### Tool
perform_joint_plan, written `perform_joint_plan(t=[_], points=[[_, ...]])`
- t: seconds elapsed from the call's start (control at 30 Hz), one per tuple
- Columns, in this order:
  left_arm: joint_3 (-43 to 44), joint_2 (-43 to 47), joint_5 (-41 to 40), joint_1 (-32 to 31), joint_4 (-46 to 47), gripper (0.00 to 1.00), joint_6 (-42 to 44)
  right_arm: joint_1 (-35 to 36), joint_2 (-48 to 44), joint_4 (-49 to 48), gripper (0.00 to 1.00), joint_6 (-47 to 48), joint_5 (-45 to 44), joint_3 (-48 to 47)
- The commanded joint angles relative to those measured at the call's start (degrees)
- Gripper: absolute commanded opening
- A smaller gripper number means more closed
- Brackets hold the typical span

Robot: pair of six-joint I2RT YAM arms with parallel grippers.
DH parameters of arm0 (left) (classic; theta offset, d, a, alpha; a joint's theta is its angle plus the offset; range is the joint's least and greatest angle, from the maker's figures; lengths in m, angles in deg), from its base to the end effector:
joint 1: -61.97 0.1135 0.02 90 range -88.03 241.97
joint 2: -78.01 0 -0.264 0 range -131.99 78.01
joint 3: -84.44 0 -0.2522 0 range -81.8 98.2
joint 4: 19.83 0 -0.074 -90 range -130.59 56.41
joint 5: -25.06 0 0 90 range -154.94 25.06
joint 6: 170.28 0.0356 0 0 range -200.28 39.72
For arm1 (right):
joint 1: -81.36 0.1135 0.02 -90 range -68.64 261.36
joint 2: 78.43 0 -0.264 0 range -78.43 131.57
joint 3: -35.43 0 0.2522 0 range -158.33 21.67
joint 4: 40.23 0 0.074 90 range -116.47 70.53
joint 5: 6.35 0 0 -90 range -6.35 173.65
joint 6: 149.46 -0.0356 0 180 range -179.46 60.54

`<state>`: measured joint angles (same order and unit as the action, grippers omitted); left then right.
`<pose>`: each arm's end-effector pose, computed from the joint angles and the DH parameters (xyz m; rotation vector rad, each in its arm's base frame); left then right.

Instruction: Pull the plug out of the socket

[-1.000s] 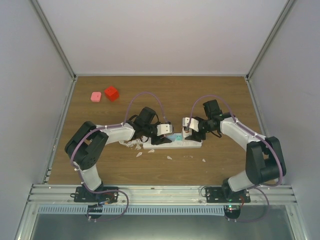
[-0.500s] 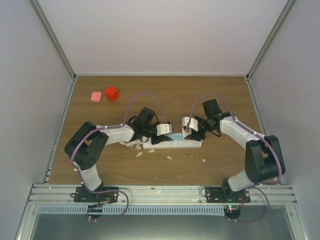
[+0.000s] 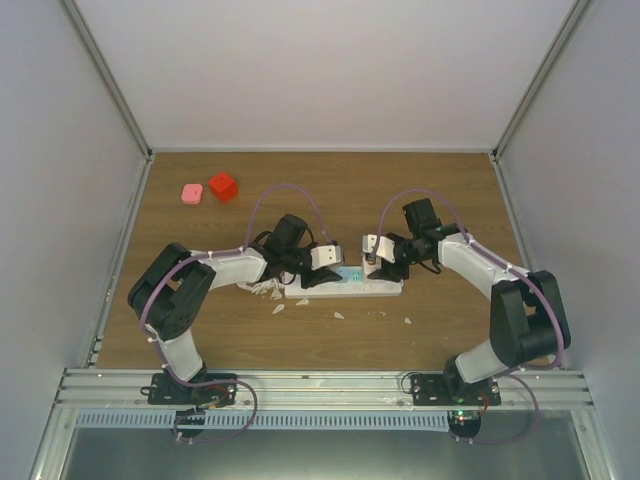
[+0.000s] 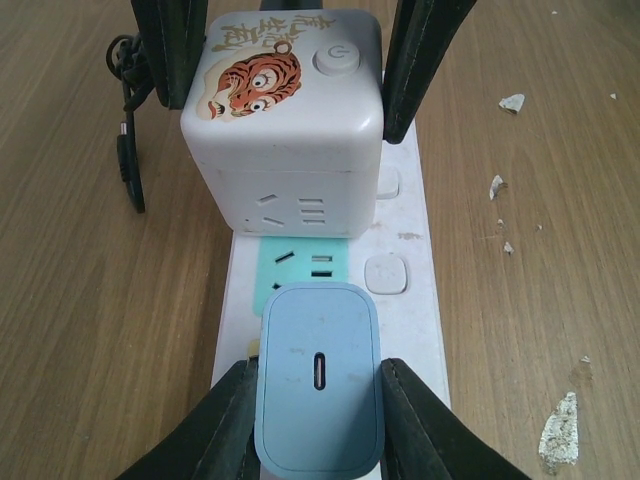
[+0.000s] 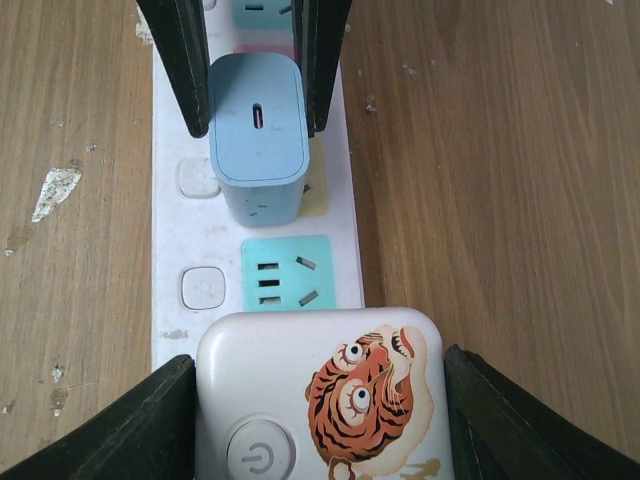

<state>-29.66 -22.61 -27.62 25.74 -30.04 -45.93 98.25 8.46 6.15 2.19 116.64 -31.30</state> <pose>0.2683 -0.2233 0.1571 1.5626 1.6602 -0.7777 0.2659 0.1010 0.1949 -1.7079 1.8451 0.4887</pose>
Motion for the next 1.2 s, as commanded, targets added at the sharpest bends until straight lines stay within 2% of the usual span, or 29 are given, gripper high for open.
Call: perform_joint_plan(t=[0.0,0.67,0.87,1.17], points=[[-0.36,4.37,4.94,0.15,2.41,0.26,-0.78,1.28,2.23,0.45,0.58,-0.91,-4.81,1.86],[2.44,7.38,5.18,2.32,-2.41,0.26,0.16,1.84,1.97,-0.6,0.57,-1.66,-5.68,2.04],[4.46,10.67,2.53,5.79,-8.56,0.26,2.38,2.08,1.17,-0.9,0.59,-2.44,-5.31,1.66],[6.55,12.98,1.54,15.57,-13.18,0.26,2.04,2.87,-0.66,-2.44,0.64,-3.42,-5.39,1.68]])
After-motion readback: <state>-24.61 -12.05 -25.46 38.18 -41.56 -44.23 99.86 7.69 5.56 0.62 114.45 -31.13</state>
